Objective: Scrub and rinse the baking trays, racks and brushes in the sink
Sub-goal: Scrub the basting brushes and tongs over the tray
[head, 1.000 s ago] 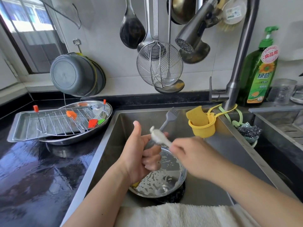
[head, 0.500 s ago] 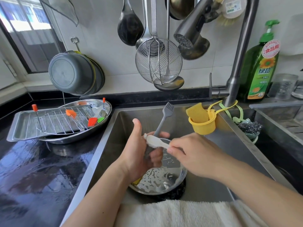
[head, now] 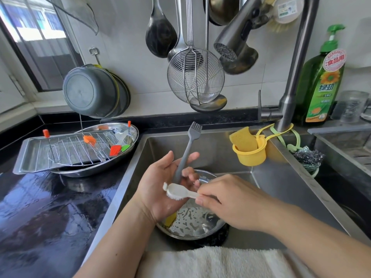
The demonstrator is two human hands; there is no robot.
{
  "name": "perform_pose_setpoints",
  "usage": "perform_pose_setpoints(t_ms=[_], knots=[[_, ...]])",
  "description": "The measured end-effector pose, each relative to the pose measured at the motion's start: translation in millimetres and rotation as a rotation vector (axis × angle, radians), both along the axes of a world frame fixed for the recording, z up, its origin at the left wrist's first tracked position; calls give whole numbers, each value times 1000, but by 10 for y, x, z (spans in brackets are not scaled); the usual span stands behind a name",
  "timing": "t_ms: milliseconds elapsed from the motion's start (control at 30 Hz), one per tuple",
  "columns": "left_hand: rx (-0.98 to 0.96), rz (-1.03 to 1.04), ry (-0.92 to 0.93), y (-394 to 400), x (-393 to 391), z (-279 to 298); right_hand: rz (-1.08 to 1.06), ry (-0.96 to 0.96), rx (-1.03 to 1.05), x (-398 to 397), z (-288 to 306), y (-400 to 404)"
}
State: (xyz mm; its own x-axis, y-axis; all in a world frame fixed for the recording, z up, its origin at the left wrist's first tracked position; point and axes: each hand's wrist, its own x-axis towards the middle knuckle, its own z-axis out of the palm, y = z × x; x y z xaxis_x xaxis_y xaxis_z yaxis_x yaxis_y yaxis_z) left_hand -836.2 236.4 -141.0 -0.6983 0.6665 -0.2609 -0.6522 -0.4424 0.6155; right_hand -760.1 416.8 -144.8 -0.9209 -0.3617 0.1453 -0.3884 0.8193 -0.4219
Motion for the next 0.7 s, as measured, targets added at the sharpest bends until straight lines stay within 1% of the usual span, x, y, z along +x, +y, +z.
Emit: perform_pose_setpoints(t_ms=[167, 233, 300, 367, 467, 633, 700], knots=[[10, 10, -18, 36, 10, 0, -26, 5, -22, 20, 14, -18], [20, 18, -19, 54, 18, 13, -91, 10, -27, 14, 14, -28], [-21, 16, -2, 78, 19, 18, -175, 21, -38, -10, 20, -13], [-131, 18, 63, 118, 29, 3, -231, 33, -41, -39, 28, 15], [-302, 49, 228, 171, 41, -45, -288, 20, -49, -66, 8, 52], [-347, 45, 370, 179, 37, -78, -357, 9, -129, -97, -26, 72], [-382, 42, 443, 180, 51, -111, -421, 9, -131, -132, 5, 136]])
